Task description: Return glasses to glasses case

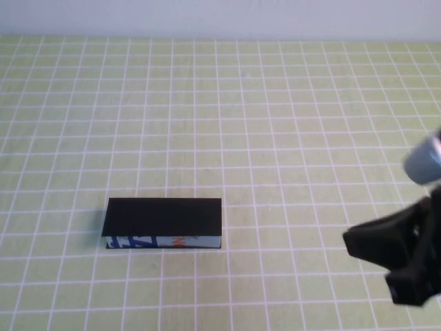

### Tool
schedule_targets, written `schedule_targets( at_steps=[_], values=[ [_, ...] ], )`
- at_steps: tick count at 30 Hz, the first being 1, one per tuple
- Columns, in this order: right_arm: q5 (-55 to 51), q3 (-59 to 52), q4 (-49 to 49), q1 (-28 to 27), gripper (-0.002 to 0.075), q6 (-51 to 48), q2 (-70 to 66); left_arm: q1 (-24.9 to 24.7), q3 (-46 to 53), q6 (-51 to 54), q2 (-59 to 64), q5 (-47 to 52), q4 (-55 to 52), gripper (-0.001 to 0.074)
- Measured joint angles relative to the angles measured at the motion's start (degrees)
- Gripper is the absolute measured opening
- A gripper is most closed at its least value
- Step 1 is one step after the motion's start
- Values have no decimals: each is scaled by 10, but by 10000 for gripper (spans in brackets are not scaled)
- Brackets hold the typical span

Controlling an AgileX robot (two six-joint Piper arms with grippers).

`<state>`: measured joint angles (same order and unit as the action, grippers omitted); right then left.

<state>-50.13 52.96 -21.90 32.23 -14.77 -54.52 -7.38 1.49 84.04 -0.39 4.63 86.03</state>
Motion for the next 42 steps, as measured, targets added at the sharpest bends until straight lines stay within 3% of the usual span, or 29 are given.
schedule_targets(
  at_steps=[6,11,18,25,30,36,42],
  values=[
    [103,-127,0,0,-11,12,110,0,0,0,0,0,0,-2],
    [121,-196,-26,0,-11,13,153,0,0,0,0,0,0,-2],
    [107,-222,-33,0,-11,13,158,0,0,0,0,-1,0,-2],
    [206,-255,26,-1,-11,14,164,0,0,0,0,-1,0,-2],
    [347,-349,68,-99,-11,14,213,0,0,0,0,-1,0,-2],
    [437,-470,71,-223,-11,14,348,0,0,0,0,-1,0,-2],
    [451,-541,71,-270,-11,14,484,0,0,0,0,-1,0,-2]
  ],
)
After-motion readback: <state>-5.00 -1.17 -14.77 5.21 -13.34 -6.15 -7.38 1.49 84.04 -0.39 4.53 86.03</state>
